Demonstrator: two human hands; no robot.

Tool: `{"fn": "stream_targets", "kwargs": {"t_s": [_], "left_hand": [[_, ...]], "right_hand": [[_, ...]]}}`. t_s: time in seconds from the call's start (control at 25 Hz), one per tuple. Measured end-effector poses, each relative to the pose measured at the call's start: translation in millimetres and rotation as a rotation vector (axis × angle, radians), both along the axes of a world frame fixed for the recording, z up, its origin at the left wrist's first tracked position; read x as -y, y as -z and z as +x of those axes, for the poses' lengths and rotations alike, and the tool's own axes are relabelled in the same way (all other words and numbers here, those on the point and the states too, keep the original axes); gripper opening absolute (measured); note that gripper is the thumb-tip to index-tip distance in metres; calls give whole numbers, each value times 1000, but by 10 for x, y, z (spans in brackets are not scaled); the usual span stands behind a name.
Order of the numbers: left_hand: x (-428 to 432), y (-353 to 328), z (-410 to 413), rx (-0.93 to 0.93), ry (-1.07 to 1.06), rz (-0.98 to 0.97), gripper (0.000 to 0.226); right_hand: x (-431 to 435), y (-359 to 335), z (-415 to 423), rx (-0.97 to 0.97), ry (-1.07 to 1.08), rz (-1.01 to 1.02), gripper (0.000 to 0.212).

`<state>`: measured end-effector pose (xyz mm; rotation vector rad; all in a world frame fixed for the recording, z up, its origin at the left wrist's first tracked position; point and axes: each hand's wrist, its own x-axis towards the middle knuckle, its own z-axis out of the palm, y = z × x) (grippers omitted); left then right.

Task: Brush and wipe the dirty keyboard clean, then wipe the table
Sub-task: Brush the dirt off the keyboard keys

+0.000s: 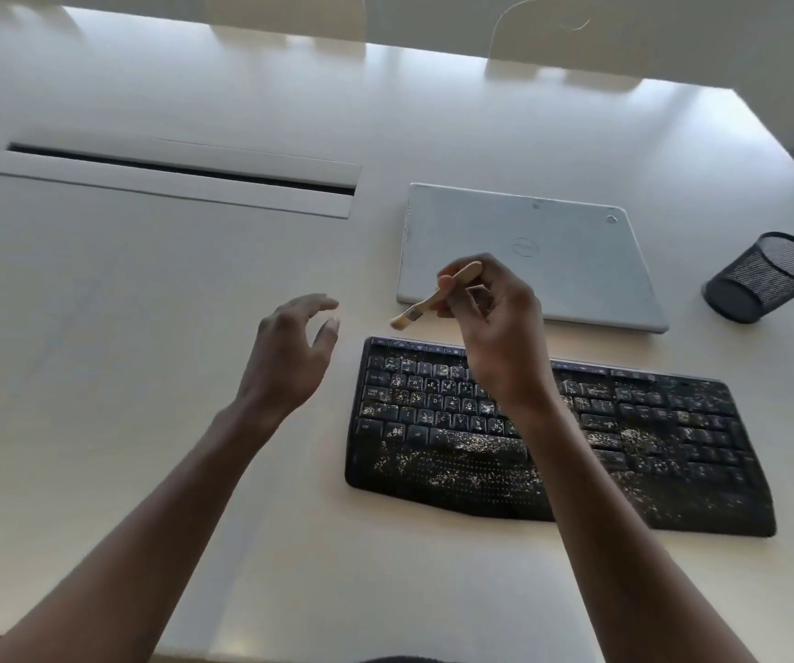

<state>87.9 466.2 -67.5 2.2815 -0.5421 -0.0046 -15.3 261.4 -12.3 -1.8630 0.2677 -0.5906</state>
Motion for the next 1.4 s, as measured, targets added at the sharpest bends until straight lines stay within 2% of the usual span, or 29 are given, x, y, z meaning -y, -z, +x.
{"fn": "stream_targets", "kwargs": {"t_s": [0.24,0.4,0.56,0.8,1.0,1.2,1.4], "left_hand": [[-51,261,22,82,136,220,49],[-56,397,8,108,137,325,56],[-41,454,2,146,136,406,62],[-45,465,5,156,134,422,63],[-48,469,5,157,138,429,64],[-53,485,15,163,129,432,64],[-52,473,10,162,132,439,64]], "right_hand": [[-142,-93,8,-77,54,-171,6],[-237,-74,-38,-115,84,-275,13],[-365,-25,-12,-88,158,-291,14],[-573,25,69,-71,281,-403,12],[-586,61,55,-166,242,-444,18],[-603,-34,59,-134,276,-442,15],[-604,-46,2,-204,216,-411,19]]}}
